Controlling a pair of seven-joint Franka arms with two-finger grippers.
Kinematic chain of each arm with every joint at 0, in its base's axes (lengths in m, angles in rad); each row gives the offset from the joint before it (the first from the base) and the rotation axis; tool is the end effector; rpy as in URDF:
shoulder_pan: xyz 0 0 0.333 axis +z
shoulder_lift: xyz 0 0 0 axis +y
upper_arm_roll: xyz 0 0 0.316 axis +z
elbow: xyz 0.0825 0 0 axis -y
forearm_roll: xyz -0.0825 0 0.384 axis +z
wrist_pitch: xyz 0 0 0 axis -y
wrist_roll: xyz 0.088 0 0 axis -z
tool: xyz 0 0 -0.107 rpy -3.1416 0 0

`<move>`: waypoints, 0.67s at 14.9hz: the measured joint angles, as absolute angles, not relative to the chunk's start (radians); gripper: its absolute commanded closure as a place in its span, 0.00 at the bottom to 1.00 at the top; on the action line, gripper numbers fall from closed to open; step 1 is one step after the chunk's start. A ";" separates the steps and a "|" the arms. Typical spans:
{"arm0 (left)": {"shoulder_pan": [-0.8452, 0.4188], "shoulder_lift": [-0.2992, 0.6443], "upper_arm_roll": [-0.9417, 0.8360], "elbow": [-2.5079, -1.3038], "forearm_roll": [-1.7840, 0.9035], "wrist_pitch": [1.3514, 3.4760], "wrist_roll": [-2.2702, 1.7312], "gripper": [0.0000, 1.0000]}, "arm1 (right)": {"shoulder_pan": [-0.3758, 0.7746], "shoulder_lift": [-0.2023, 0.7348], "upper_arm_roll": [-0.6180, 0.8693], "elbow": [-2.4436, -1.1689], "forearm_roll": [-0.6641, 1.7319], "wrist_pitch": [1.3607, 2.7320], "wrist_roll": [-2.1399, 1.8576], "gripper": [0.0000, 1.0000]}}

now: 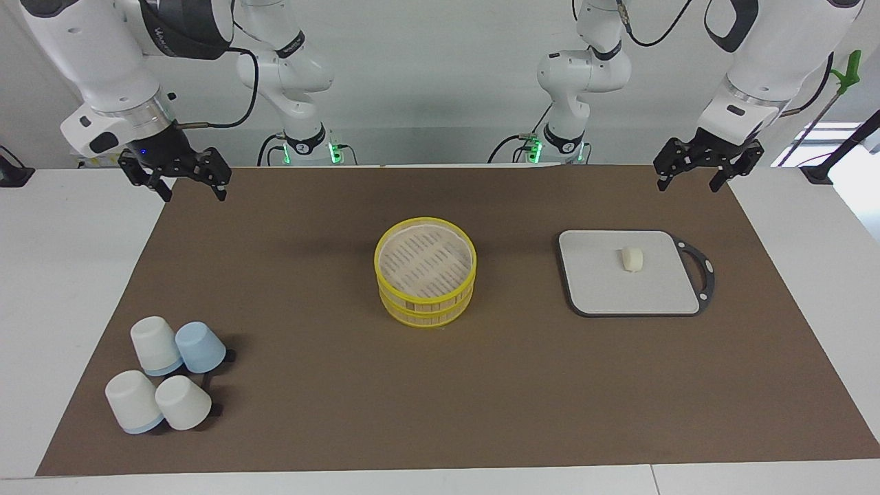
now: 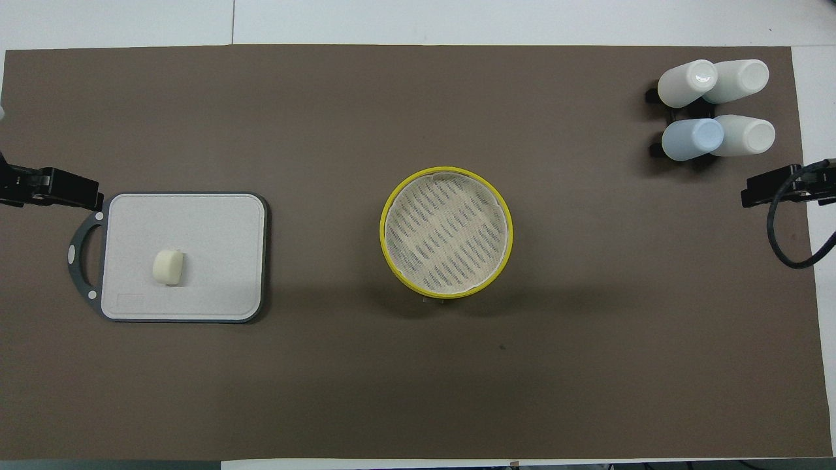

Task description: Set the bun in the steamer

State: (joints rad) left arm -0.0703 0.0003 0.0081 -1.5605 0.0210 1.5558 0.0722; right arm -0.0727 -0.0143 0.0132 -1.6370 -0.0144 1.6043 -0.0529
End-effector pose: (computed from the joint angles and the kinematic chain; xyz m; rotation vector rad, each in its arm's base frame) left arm 0.5523 -0.0321 0.6279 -3.1136 0.2091 0.0080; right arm 0.5507 -0.0343 0.6040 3.1279 -0.0094 -0.0300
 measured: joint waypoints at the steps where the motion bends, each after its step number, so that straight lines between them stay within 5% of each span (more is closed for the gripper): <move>1: -0.070 0.000 0.008 -1.561 0.021 1.556 0.072 0.00 | -0.073 -0.014 0.013 -1.637 -0.014 1.604 -0.053 0.00; 10: -0.070 0.000 0.007 -1.562 0.021 1.554 0.065 0.00 | -0.007 -0.014 0.028 -1.651 -0.001 1.658 -0.008 0.02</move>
State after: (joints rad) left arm -0.0697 0.0003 0.0072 -1.5622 0.0210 1.5538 0.0653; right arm -0.0070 -0.0139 0.0276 -1.6506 -0.0006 1.6582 -0.0079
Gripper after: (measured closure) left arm 0.000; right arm 0.000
